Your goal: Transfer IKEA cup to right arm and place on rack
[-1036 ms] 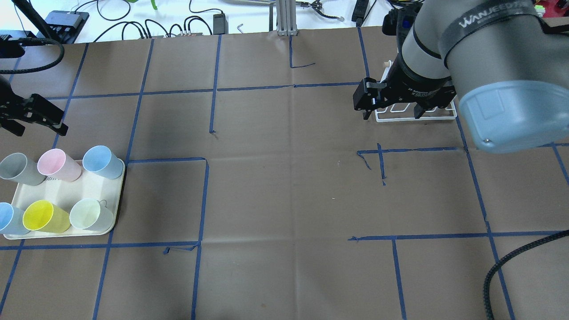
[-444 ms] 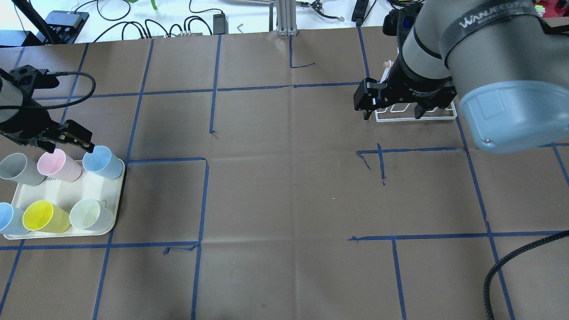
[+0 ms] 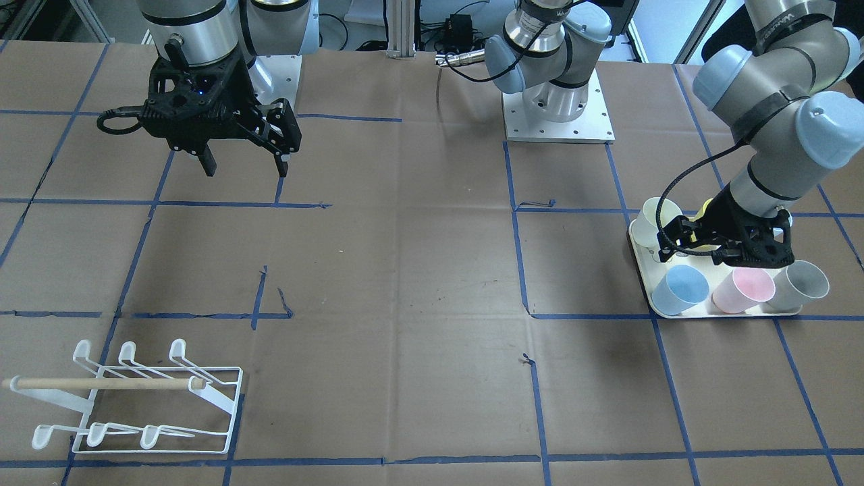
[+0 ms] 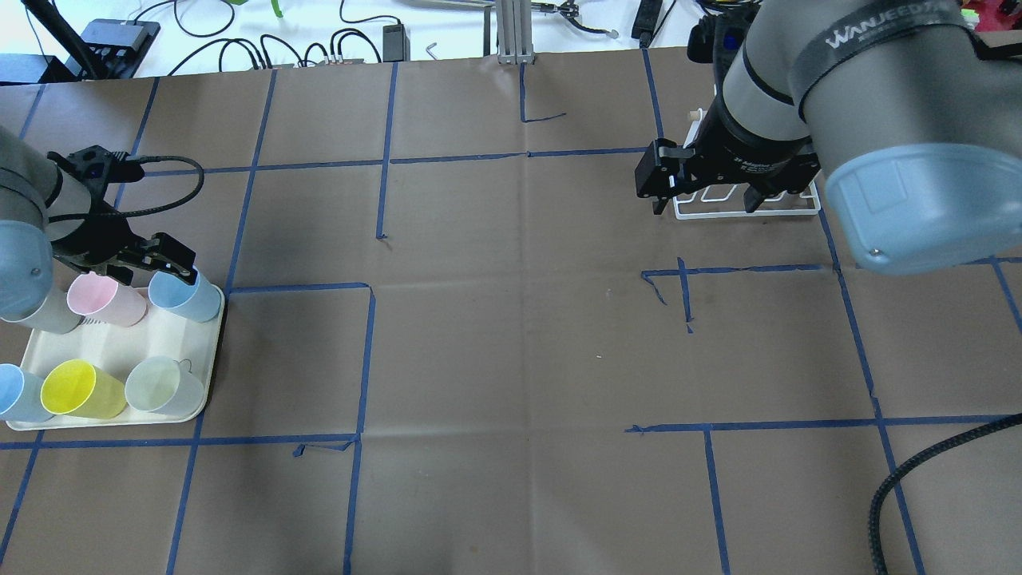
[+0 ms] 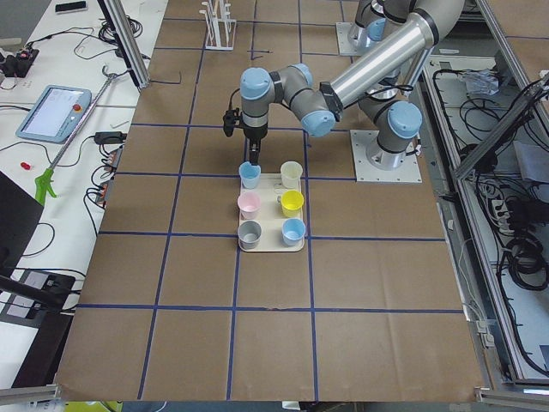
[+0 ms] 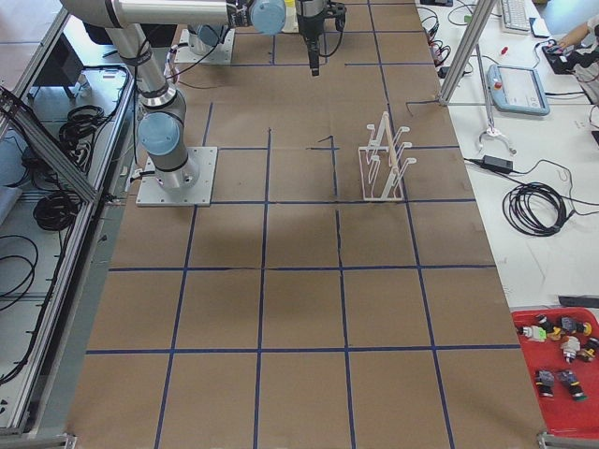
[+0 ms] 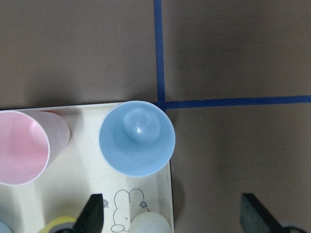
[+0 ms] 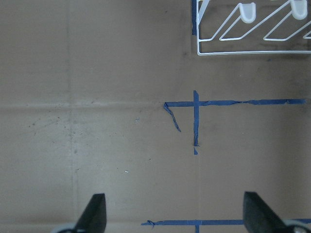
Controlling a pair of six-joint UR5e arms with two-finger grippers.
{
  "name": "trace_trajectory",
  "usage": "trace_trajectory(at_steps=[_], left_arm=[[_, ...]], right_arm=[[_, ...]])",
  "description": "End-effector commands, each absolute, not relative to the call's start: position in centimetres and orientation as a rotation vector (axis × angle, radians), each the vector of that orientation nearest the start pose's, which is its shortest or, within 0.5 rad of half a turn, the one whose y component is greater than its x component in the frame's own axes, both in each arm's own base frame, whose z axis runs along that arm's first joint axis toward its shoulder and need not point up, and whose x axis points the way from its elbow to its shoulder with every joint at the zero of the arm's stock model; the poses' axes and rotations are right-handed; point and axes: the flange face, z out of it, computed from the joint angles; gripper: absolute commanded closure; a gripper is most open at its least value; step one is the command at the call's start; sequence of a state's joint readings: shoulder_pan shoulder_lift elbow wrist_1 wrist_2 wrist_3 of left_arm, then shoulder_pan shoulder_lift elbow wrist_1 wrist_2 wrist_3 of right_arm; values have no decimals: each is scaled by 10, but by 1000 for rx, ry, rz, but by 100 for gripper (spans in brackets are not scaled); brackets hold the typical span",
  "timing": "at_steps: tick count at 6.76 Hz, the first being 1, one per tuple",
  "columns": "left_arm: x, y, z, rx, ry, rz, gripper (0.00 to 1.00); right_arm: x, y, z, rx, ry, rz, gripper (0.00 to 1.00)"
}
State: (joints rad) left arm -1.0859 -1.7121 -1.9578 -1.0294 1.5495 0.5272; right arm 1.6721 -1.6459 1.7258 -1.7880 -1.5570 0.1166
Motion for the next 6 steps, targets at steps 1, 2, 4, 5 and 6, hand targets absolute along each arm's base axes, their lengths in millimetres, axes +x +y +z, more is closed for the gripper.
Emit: trace_trajectory(at_steps=[1,2,4,5,6], left_arm=[[114,-507,256,66,3154,-33,1],[114,-509,243,70,3152,-43,1],[113,-513,232,85,3149,-49,1],[113,-514,232,92,3149,-49,1],[115,-516,233,92,3146,-56,4]], right_arm=[[182,-456,471,22,3104,-213,0],[182,-456,471,22,3101,-212,0],[182,-455,470,22,3100,-210,0],[182,-455,470,22,3100,-210,0],[182,-456,469,22,3100,-205,0]])
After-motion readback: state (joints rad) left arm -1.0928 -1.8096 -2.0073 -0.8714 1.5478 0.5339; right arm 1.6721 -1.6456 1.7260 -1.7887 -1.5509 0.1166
